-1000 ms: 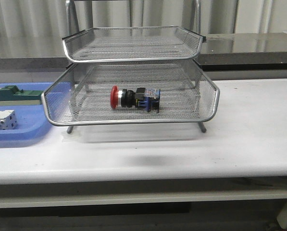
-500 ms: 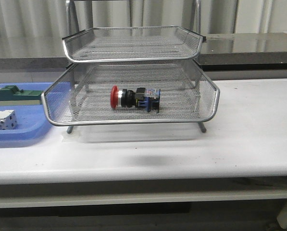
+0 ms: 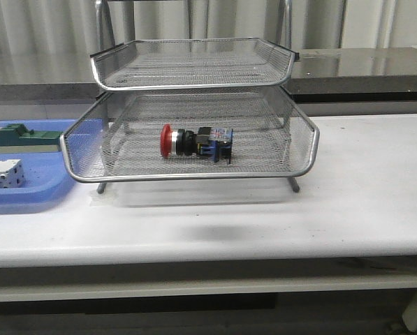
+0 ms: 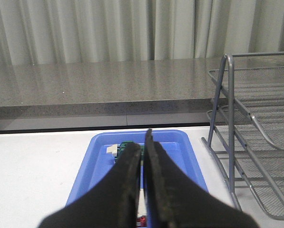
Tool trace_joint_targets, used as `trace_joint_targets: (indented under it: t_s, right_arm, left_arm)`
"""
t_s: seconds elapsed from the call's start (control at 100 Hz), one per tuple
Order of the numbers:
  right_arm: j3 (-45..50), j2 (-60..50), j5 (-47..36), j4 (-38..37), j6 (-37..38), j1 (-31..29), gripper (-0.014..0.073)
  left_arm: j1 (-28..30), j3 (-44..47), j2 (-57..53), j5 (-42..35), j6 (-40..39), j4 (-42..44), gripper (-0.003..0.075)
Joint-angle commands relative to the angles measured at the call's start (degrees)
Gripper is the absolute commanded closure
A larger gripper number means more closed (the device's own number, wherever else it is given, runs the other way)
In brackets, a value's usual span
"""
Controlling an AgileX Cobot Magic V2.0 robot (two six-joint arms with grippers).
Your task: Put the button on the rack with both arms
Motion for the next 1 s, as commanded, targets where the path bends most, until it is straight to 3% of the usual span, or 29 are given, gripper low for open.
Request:
trace_joint_targets:
  t_s: [0.0, 0.25, 0.69, 0.99]
  right_arm:
    - [-1.9, 4.3, -4.0, 4.4, -3.9, 0.0, 0.0659]
    - [-1.9, 15.9, -6.9, 10.2, -9.3, 2.8, 0.0659]
    - [-4.8, 36.8, -23.3, 10.2, -9.3, 20.8, 0.0659]
    - [-11.2, 49.3, -26.4, 9.8, -9.3, 28.1, 0.0659]
  left_arm:
    - [0.1, -1.6, 0.2, -3.6, -0.6, -0.2, 0.0716]
    - [0.1, -1.6, 0.2, -3.6, -0.6, -0.2, 0.0716]
    - [0.1, -1.6, 0.2, -3.6, -0.6, -0.2, 0.0716]
    - [0.1, -1.6, 0.2, -3.6, -0.6, -0.2, 0.0716]
